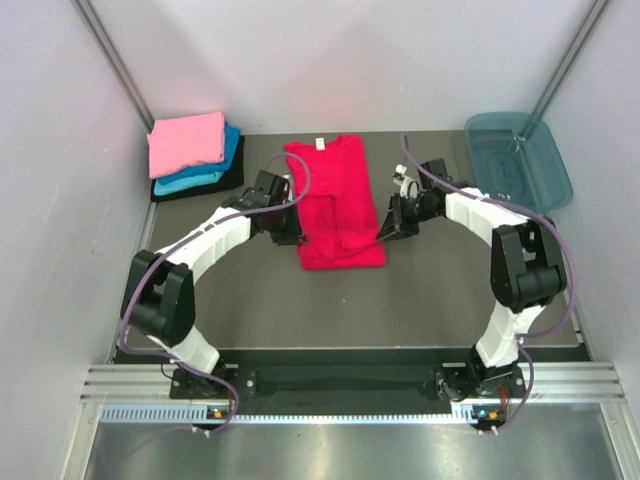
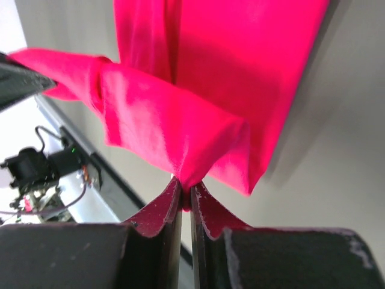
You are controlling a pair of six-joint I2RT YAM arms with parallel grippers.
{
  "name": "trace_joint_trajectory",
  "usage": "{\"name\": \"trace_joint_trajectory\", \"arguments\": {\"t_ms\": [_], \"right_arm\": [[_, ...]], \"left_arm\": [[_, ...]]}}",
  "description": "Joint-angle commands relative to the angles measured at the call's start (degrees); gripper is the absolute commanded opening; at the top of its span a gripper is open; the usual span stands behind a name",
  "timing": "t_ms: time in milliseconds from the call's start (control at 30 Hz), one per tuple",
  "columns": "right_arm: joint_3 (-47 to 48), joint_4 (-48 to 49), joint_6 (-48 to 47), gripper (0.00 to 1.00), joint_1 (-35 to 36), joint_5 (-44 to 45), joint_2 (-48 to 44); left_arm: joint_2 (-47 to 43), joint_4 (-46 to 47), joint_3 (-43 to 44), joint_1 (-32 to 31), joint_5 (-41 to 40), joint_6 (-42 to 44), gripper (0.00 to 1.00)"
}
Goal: Fold and stack the t-shirts
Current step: Fold the tshirt
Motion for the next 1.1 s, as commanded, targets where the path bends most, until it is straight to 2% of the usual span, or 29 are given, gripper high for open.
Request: {"name": "trace_joint_trajectory", "arguments": {"t_ms": [0,233,700,833,867,900,933,1000,1033,1067], "right_arm": [[5.9,3.2,-1.6,0.08,-0.9,1.3,2.7],[13.7,4.0,-2.2,0.08,-1.2,1.9,7.9],[21.7,6.6,-1.5,0.1,-1.3,2.2,17.0],[22.6,7.0,-1.4,0.17,-1.4,2.1,18.1],[22.6,7.0,-1.4,0.21,-1.3,2.1,18.2],[22.7,6.9,-1.3,0.26,-1.4,2.1,18.1],[22.8,6.7,-1.2,0.36,-1.4,2.6,18.0],[22.6,6.2,-1.6,0.4,-1.4,2.9,16.8],[22.4,5.0,-1.8,0.41,-1.6,2.9,16.2],[22.2,4.4,-2.5,0.41,-1.6,2.9,14.4]], "left_arm": [[2.2,6.1,2.8,1.2,1.5,1.4,0.0],[7.1,8.1,6.9,2.6,1.6,1.9,0.0],[15.0,8.5,14.5,4.5,0.1,2.9,0.0],[15.2,8.0,14.4,4.5,-0.4,2.4,0.0],[15.2,7.8,14.4,4.5,-0.7,2.5,0.04],[14.9,7.1,14.5,4.6,-2.6,2.5,0.25],[14.6,6.8,14.5,4.5,-3.8,2.1,0.37],[13.6,5.7,15.1,4.5,-7.0,2.8,0.56],[13.0,5.1,15.9,4.5,-7.8,4.6,0.77],[12.4,4.9,16.4,4.6,-8.5,5.9,0.79]]}}
